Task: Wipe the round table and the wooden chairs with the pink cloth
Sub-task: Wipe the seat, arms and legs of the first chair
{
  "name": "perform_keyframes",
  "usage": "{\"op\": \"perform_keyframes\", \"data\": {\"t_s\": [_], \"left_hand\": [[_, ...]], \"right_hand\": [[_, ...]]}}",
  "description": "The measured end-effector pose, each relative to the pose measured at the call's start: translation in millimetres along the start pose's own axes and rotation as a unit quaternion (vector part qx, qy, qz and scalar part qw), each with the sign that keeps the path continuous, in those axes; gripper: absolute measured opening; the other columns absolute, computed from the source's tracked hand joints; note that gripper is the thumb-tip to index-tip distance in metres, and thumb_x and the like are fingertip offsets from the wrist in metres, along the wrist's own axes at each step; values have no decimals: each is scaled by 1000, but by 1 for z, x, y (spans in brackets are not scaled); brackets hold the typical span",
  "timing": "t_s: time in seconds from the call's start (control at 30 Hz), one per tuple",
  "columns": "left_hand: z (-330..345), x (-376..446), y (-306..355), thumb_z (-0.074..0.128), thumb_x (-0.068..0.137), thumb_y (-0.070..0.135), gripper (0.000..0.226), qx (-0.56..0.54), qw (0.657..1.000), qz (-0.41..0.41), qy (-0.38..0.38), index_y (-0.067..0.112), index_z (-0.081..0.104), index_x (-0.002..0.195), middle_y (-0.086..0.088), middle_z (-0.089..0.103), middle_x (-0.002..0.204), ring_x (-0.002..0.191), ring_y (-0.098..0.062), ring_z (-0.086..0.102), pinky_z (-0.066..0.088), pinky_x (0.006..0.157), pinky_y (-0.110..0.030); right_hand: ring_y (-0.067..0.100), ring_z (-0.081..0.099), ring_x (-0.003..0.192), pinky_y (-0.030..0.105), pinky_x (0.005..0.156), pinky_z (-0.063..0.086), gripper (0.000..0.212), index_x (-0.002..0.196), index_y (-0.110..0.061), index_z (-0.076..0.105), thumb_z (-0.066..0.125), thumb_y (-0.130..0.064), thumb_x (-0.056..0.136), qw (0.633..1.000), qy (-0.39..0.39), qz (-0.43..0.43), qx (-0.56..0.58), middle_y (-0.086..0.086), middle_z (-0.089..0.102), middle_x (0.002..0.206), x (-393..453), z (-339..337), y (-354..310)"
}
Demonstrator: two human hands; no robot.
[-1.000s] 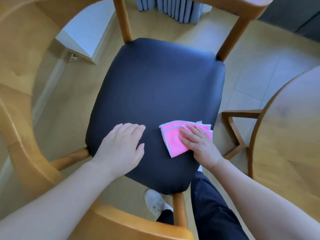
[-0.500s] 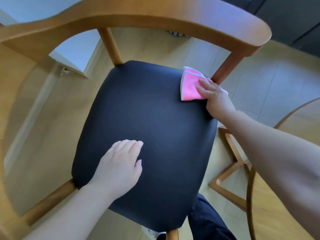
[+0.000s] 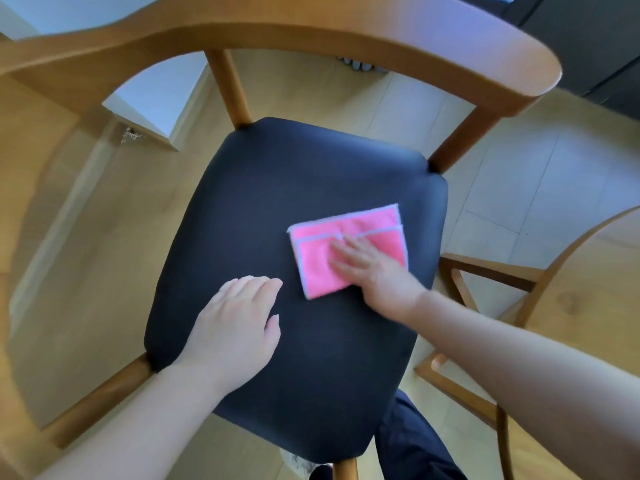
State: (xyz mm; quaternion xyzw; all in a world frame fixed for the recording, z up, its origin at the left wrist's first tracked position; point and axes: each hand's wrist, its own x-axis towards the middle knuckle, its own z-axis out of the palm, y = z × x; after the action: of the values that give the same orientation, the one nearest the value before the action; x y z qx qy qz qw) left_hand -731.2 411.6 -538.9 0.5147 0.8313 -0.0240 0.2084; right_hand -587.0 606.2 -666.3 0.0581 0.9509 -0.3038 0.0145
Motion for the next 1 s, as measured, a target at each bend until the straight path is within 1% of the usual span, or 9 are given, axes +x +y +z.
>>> {"op": "perform_keyframes", "data": {"t_s": [0.17,0.3,0.4,0.47,0.53,0.6,0.73,0.83,1.0], "left_hand": [[-8,3,-12,79,68,14,42,3,1000,-4,24,9,65,107,-1,68,98,93,-25,65,51,86,-37],[-7,3,-19,76,72,15,39,7,1000,-6,14,8,65,109,-1,68,101,96,-24,64,50,89,-37],[-6,6,-23,75,75,15,42,5,1000,-20,7,7,64,115,-3,68,109,103,-26,64,48,94,-39],[-5,7,-25,76,73,14,43,3,1000,-26,11,6,65,114,-5,68,108,103,-27,64,48,93,-40],[-4,9,-28,75,74,14,43,-3,1000,-29,12,6,64,115,-5,68,109,104,-27,64,47,94,-40],[-4,10,-30,73,77,14,42,-9,999,-36,11,7,63,117,-5,67,112,107,-27,62,46,96,-40],[-4,12,-38,71,78,14,41,-16,999,-46,19,7,62,118,-4,66,112,108,-27,61,45,97,-39],[-6,11,-44,68,81,15,41,-22,998,-50,16,7,60,121,-4,65,115,111,-28,58,43,99,-38],[-13,-1,-46,67,81,15,40,-30,999,-45,7,8,59,120,-3,65,112,106,-27,60,46,95,-38]], "right_hand": [[45,42,129,60,104,33,49,124,-6,63,67,9,77,990,-41,-127,-45,18,48,140,-4,18,-21],[45,48,124,61,102,36,43,119,-9,67,68,8,79,974,-58,-204,-77,17,54,135,23,-6,8],[51,43,125,61,105,26,46,120,-6,66,57,14,79,988,-41,-128,-71,22,51,135,50,-28,33],[46,32,135,53,113,15,60,129,-6,58,49,20,76,997,-33,-28,-67,20,41,144,70,-43,52],[38,22,142,44,118,7,70,136,-9,49,45,22,74,996,-31,25,-77,15,33,150,87,-56,68],[34,19,144,41,118,4,71,140,-13,46,43,19,76,994,-14,70,-87,12,29,153,103,-64,79],[26,20,145,36,119,4,74,141,-21,46,40,13,76,964,64,249,-63,5,28,156,133,-70,88],[24,15,146,36,119,7,77,144,-22,42,36,15,76,966,50,247,-52,1,25,157,136,-56,73],[29,13,146,32,118,0,74,143,-11,41,38,20,76,991,34,127,-36,9,27,155,114,-28,37]]}}
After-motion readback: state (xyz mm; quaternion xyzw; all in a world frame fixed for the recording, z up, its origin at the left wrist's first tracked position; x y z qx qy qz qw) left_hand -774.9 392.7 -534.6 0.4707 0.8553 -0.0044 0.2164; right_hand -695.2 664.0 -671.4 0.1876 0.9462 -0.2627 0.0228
